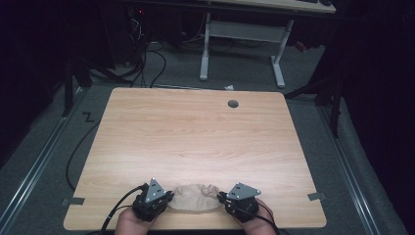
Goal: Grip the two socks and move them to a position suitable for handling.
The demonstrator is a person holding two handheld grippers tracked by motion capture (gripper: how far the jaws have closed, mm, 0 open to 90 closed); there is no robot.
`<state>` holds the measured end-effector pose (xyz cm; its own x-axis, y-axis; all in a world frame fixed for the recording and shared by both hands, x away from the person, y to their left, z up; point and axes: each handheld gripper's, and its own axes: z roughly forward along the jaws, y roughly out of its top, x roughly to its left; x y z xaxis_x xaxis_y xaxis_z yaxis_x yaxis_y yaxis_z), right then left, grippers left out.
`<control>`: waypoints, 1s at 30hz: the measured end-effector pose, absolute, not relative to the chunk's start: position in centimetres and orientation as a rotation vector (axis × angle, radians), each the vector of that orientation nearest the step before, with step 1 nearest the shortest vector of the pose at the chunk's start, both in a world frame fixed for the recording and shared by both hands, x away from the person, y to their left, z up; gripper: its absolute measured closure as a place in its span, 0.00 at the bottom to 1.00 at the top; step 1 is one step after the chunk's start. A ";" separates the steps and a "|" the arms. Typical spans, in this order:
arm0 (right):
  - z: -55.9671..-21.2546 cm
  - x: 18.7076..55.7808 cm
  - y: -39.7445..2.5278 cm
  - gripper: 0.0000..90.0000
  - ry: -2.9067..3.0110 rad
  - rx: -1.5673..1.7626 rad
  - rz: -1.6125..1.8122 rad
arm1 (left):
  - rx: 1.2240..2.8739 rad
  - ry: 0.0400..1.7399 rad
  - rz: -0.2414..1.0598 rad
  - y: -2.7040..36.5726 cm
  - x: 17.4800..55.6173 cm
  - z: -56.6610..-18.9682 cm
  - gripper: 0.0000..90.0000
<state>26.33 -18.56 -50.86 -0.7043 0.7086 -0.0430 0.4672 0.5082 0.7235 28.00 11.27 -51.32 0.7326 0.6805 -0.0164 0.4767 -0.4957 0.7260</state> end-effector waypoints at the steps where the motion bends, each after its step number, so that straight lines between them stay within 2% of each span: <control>1: -51.0 26.4 -18.5 0.87 2.427 0.992 1.003 | 2.202 0.869 0.368 11.2 28.0 -51.5 0.91; 3: -51.4 26.7 -18.5 0.79 2.442 1.005 0.982 | 2.213 0.873 0.383 11.1 28.1 -51.7 0.84; 10: -50.9 26.9 -19.0 0.69 2.393 1.017 1.055 | 2.170 0.870 0.383 11.3 28.3 -51.4 0.67; 23: -50.3 28.9 -22.3 0.64 2.240 1.121 1.116 | 2.082 0.931 0.382 13.0 29.9 -51.0 0.59; 30: -50.6 30.1 -24.4 0.61 2.144 1.157 1.072 | 2.062 0.982 0.434 14.9 31.7 -51.0 0.56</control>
